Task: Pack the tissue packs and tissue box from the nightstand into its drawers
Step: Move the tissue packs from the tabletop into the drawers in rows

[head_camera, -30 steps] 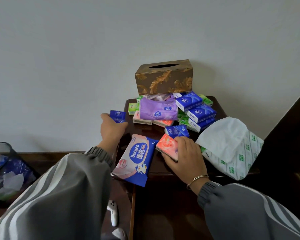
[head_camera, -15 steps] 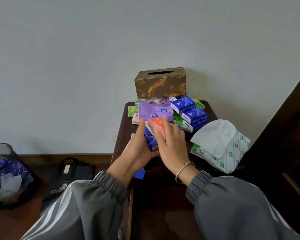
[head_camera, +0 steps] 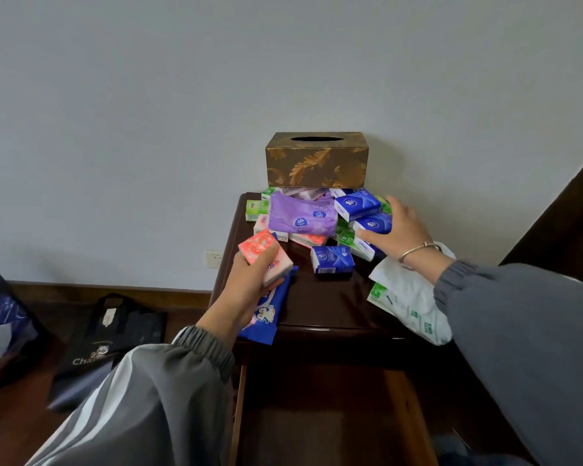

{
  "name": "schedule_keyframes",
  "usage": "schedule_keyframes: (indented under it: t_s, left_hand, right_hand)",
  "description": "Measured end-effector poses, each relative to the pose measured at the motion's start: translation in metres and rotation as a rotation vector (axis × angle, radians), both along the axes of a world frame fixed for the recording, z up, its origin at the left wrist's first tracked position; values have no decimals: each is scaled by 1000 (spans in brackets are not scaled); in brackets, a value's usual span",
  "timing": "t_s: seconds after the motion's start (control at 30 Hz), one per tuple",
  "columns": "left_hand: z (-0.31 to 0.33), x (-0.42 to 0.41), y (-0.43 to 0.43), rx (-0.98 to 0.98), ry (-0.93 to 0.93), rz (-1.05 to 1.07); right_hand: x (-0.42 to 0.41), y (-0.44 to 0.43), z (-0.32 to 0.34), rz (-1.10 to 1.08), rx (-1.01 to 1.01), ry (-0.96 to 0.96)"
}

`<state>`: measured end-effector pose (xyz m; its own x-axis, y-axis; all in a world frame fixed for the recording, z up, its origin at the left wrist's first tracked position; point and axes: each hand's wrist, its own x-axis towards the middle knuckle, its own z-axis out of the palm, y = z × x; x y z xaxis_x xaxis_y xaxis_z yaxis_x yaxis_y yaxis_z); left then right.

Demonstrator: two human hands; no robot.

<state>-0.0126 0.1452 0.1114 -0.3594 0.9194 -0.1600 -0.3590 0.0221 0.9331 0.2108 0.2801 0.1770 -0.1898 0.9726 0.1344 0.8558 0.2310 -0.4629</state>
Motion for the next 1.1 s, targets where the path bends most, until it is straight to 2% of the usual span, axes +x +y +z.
schedule_keyframes:
  t_s: [0.1,0.37,0.83,0.97,1.1]
  left_hand:
    - [-3,0,1,-29,-2,-3]
    - [-5,1,3,-79,16,14]
    - [-6,0,2,-98,62,0]
    - [-6,1,2,-111,96,6]
    - [-6,4,1,-134,127,36]
  right_hand:
    - [-1,11,-16,42,-88,-65]
    - [-11,11,-41,-80,43,-59]
    - [5,2,-7,93,-67,-99]
    - [14,-8,-4,120,-56,-37]
    - [26,-27,-1,131,-25,123]
